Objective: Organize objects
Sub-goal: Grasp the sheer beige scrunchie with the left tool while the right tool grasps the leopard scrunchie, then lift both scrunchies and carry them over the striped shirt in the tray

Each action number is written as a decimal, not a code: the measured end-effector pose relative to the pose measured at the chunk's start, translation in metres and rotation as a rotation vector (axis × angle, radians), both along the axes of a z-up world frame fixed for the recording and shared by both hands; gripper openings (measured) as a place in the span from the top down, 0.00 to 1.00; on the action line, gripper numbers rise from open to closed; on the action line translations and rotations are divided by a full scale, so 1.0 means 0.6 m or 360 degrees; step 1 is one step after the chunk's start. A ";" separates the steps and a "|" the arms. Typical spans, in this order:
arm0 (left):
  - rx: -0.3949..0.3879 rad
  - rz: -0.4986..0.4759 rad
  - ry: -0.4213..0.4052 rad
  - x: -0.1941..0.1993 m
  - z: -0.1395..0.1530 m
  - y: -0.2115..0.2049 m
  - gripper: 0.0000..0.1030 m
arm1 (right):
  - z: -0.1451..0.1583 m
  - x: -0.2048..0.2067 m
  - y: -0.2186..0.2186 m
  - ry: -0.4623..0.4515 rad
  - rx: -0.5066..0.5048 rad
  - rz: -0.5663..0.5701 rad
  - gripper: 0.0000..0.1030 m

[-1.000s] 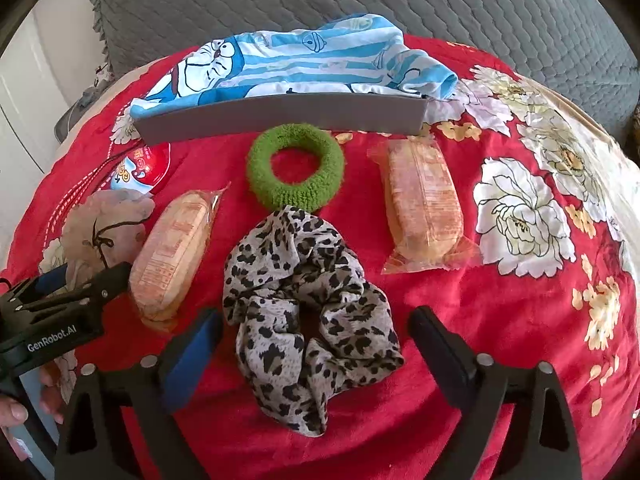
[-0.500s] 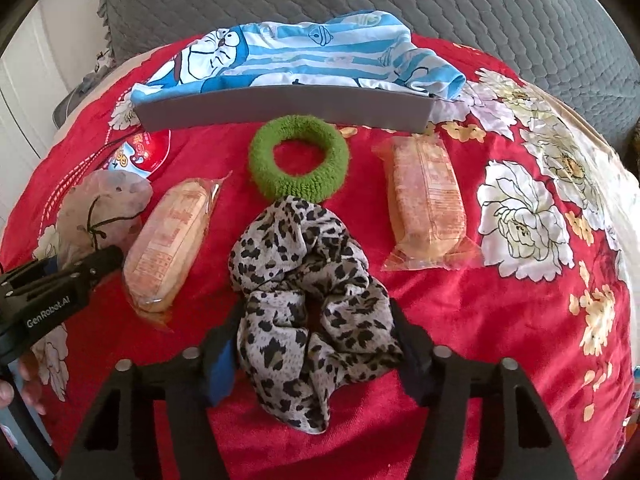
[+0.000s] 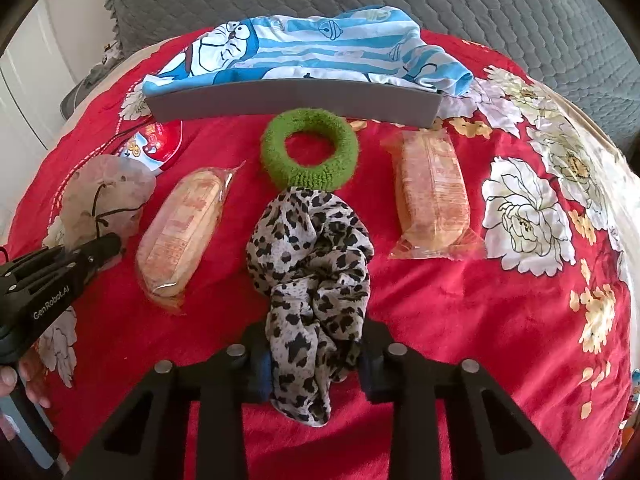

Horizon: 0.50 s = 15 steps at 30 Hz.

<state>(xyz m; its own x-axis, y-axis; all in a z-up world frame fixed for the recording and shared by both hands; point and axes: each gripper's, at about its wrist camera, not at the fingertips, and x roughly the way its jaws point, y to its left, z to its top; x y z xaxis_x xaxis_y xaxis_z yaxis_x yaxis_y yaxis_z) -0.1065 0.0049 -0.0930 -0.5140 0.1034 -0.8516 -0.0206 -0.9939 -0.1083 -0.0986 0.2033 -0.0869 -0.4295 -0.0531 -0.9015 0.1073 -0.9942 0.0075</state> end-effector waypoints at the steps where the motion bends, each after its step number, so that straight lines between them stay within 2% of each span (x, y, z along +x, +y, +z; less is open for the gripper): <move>1: 0.0009 0.0001 0.0007 0.001 0.002 0.000 0.92 | 0.000 0.000 0.000 -0.0003 0.0000 0.0000 0.72; 7: 0.0019 -0.0002 0.0028 0.004 0.011 -0.001 0.92 | 0.004 0.001 0.002 -0.0019 -0.0030 0.0008 0.77; 15: 0.0026 -0.0019 0.0068 0.016 0.028 0.002 0.92 | 0.008 0.006 -0.002 -0.0048 -0.0083 0.0036 0.79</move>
